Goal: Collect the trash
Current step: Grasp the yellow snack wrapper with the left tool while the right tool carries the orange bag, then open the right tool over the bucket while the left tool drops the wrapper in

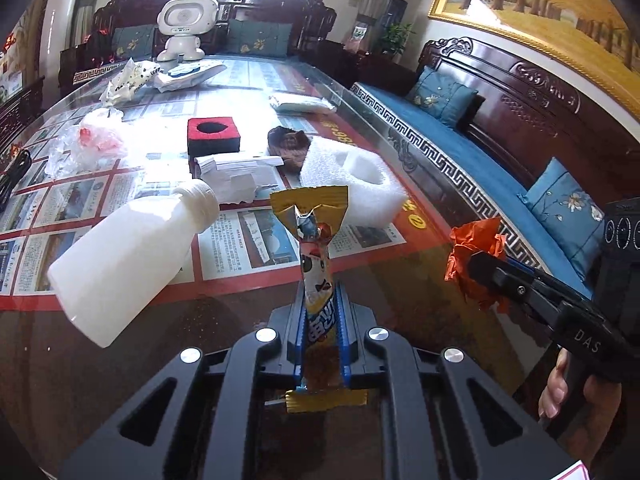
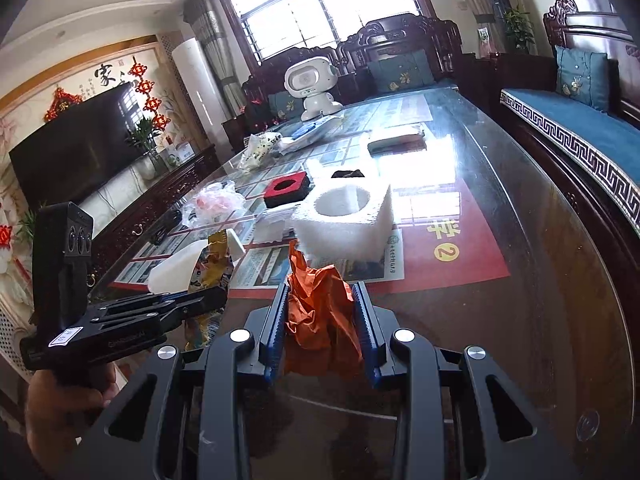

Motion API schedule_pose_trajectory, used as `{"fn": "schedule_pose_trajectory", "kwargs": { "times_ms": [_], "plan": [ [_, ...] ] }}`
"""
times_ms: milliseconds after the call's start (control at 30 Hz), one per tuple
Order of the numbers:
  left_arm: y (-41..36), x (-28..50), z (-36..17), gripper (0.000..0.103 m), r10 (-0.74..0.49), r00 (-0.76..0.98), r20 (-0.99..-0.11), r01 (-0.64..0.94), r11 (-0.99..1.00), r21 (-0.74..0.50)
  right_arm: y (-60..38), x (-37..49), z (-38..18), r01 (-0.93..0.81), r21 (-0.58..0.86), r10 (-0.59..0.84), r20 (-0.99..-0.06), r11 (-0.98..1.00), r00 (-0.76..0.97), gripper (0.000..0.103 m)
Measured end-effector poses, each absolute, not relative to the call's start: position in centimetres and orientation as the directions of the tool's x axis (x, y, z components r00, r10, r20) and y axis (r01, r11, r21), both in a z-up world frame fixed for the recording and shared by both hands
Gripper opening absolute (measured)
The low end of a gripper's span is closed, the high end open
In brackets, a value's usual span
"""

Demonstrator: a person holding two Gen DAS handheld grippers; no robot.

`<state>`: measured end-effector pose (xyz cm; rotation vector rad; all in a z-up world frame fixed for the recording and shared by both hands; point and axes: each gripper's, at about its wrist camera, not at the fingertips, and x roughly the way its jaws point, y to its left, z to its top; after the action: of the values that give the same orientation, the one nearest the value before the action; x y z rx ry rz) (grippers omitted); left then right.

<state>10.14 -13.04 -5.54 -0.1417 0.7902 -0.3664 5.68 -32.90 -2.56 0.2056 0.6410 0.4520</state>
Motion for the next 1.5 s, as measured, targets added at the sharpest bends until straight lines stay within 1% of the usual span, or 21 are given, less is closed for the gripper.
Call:
{"fn": "schedule_pose_trajectory", "kwargs": {
  "times_ms": [300, 467, 700, 933, 1067, 1400, 1500],
  "plan": [
    [-10.9, 4.5, -4.1, 0.014, -0.422, 0.638, -0.644, 0.337, 0.905, -0.259, -31.0, -0.4, -0.6, -0.373, 0.267, 0.459, -0.523, 0.888, 0.718, 0.032],
    [-10.6, 0.1, -4.5, 0.014, -0.463, 0.598, -0.655, 0.41, 0.878, -0.247, -29.6, -5.0, -0.6, -0.379, 0.234, 0.444, -0.538, 0.895, 0.717, 0.032],
    [-9.8, -5.9, -6.1, 0.014, -0.505, 0.543, -0.671, 0.471, 0.845, -0.254, -27.3, -11.3, -2.1, -0.395, 0.192, 0.429, -0.581, 0.898, 0.692, 0.032],
    [-8.9, -10.3, -9.0, 0.014, -0.52, 0.484, -0.704, 0.478, 0.831, -0.285, -25.7, -15.5, -4.9, -0.398, 0.168, 0.407, -0.644, 0.902, 0.648, 0.032],
    [-8.4, -11.6, -10.5, 0.014, -0.518, 0.467, -0.716, 0.464, 0.833, -0.3, -25.2, -16.9, -6.5, -0.39, 0.17, 0.396, -0.67, 0.905, 0.628, 0.032],
    [-8.5, -14.0, -12.7, 0.014, -0.523, 0.437, -0.732, 0.483, 0.823, -0.299, -25.1, -19.5, -9.3, -0.368, 0.175, 0.38, -0.695, 0.913, 0.611, 0.032],
    [-8.7, -14.6, -13.6, 0.014, -0.521, 0.423, -0.742, 0.487, 0.821, -0.299, -25.3, -19.9, -10.4, -0.353, 0.181, 0.372, -0.705, 0.918, 0.604, 0.034]
  ]
}}
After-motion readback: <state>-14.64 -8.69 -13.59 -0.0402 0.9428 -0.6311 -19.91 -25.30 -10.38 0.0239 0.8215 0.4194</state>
